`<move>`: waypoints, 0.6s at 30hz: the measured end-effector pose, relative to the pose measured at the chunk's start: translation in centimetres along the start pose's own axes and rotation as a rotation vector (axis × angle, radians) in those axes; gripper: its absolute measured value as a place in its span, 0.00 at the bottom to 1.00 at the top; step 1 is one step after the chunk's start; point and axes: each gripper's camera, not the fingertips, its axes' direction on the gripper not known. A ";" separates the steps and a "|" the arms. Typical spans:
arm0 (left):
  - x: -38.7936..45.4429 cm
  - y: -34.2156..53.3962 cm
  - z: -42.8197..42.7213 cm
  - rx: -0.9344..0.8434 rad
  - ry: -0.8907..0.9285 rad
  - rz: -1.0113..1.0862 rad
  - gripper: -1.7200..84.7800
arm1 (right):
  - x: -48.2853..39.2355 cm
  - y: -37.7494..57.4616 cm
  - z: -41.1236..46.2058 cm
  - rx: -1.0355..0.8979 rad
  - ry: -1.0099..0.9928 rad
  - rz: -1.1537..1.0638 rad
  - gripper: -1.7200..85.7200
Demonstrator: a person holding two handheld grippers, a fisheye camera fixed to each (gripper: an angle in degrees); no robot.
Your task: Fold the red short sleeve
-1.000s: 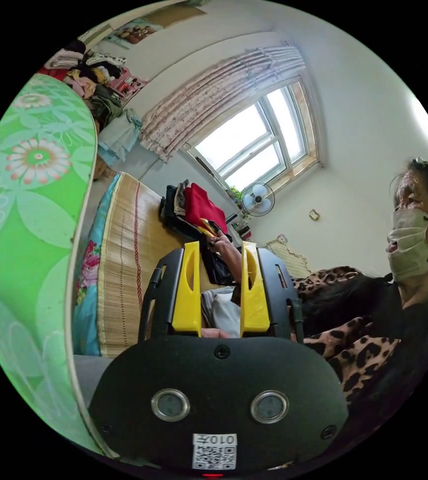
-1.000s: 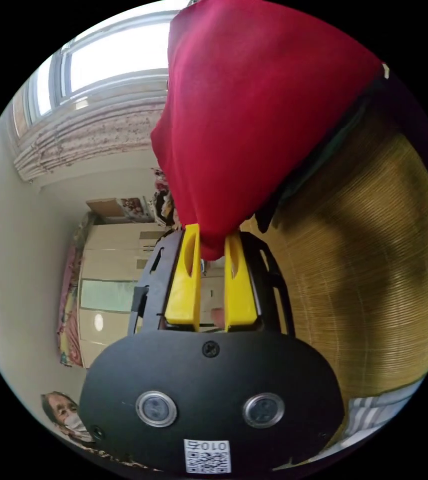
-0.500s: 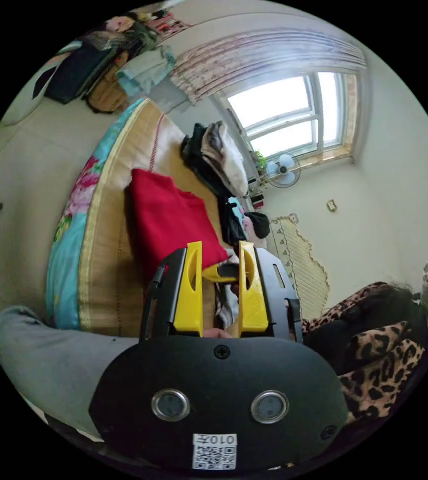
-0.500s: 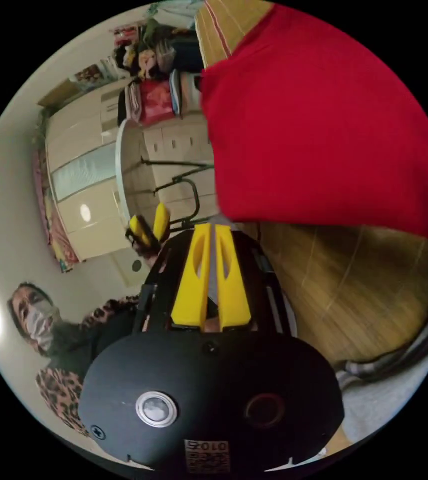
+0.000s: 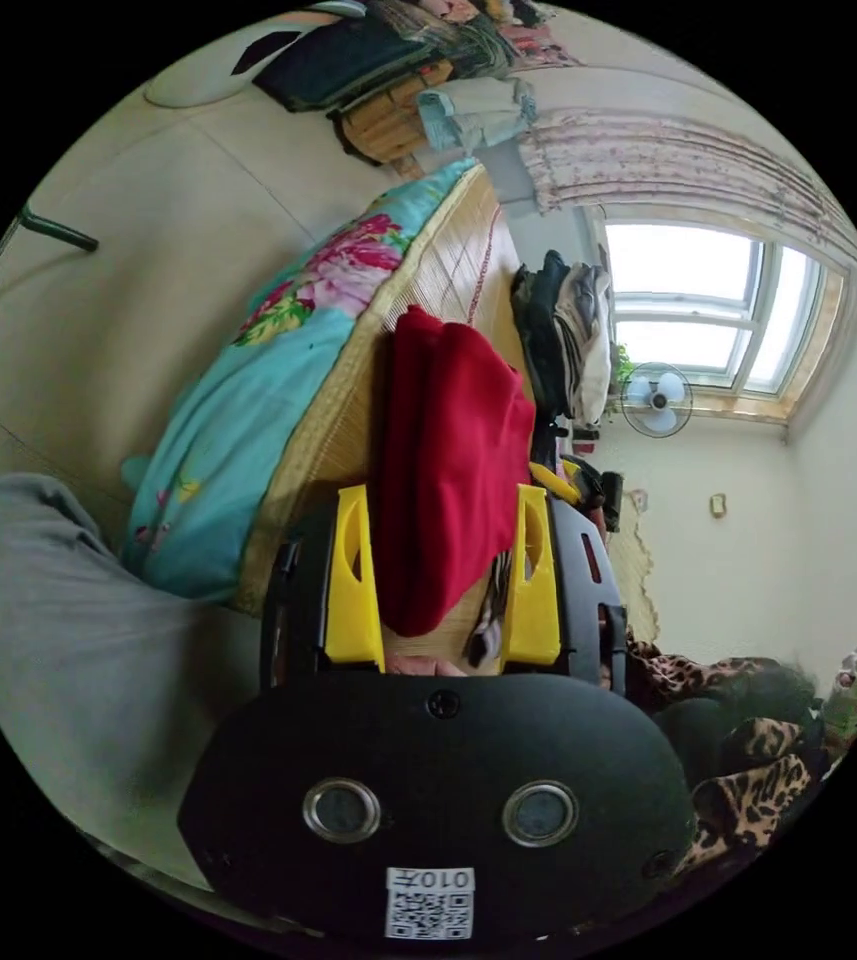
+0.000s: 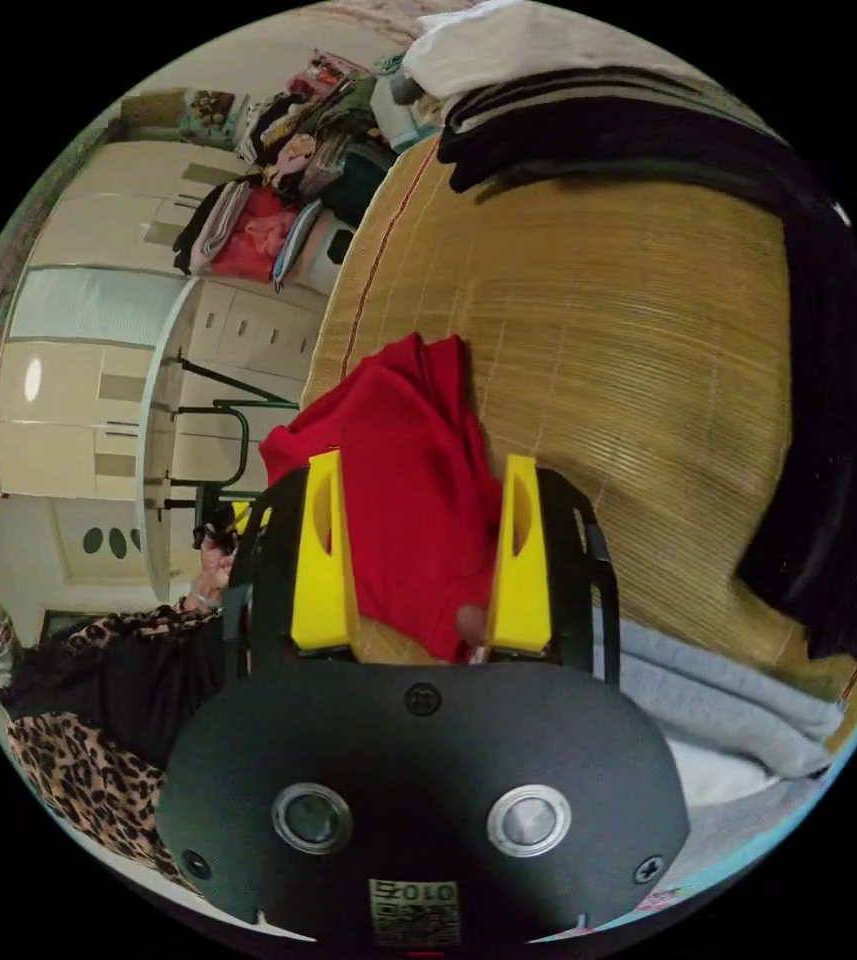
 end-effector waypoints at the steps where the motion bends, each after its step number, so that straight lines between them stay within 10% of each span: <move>1: 0.3 -0.3 0.1 0.001 -0.014 0.003 0.22 | -0.8 -1.0 1.4 -0.069 -0.003 -0.028 0.26; 18: 12.7 2.8 -2.5 -0.094 0.042 0.218 0.14 | -19.4 2.5 -0.3 0.019 -0.129 -0.233 0.07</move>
